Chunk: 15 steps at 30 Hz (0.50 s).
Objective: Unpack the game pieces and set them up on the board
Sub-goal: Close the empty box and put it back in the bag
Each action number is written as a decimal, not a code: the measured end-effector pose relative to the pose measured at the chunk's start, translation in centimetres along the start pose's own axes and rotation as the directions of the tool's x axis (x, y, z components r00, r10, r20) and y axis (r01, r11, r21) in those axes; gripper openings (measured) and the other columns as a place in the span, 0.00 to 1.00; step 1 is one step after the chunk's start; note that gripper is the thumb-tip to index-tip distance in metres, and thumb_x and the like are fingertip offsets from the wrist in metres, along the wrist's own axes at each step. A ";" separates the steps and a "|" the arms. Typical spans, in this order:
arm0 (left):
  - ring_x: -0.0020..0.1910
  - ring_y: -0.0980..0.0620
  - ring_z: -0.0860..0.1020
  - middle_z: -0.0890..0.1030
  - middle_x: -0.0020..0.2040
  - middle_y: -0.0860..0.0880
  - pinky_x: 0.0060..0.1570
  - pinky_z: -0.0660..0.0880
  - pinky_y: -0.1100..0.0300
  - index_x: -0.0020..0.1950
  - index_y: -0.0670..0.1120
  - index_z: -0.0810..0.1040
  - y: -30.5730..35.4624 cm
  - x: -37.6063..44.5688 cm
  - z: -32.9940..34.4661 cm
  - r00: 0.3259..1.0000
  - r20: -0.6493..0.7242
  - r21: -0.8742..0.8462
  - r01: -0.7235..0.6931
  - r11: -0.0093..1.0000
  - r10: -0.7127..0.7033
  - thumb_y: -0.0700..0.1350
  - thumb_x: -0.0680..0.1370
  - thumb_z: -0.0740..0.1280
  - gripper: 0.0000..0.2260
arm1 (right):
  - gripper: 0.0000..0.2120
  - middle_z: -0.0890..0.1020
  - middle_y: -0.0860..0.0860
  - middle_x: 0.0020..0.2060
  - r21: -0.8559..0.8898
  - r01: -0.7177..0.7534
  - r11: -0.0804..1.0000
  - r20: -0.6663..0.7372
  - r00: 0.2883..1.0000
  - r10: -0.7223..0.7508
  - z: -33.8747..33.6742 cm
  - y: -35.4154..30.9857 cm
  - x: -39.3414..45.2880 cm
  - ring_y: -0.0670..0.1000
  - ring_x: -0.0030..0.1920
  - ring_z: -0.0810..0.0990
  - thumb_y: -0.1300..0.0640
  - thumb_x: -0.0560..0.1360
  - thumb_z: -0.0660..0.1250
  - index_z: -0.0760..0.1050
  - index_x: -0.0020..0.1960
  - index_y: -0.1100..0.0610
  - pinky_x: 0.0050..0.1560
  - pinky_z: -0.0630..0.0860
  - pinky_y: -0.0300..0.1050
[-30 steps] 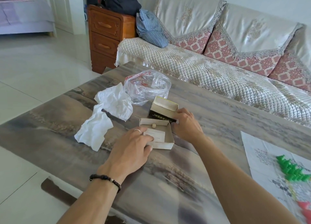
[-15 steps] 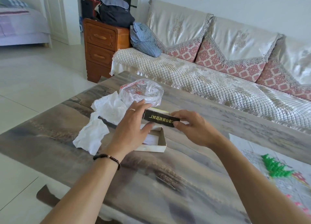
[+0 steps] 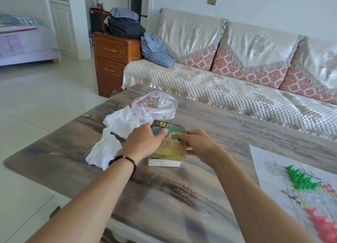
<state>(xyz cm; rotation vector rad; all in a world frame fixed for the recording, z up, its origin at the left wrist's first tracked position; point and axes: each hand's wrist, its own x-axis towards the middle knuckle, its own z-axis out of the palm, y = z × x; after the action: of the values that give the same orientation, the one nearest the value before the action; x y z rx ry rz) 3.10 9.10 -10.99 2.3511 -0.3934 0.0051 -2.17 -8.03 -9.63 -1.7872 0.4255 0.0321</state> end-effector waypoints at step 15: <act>0.45 0.47 0.78 0.77 0.52 0.47 0.41 0.75 0.54 0.58 0.47 0.71 -2.3 1.0 2.6 0.996 0.068 0.219 0.043 0.975 -0.059 0.66 0.76 0.57 0.24 | 0.14 0.80 0.53 0.31 -0.249 -0.097 0.964 -0.101 0.992 0.074 1.7 3.2 3.2 0.49 0.26 0.79 0.52 0.78 0.64 0.80 0.44 0.62 0.27 0.75 0.39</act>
<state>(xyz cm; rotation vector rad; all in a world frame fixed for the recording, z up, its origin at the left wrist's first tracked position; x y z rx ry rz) 4.38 8.63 -14.34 2.5829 -0.3850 -0.0665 0.21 -7.94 -13.85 -2.0268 0.5861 0.0687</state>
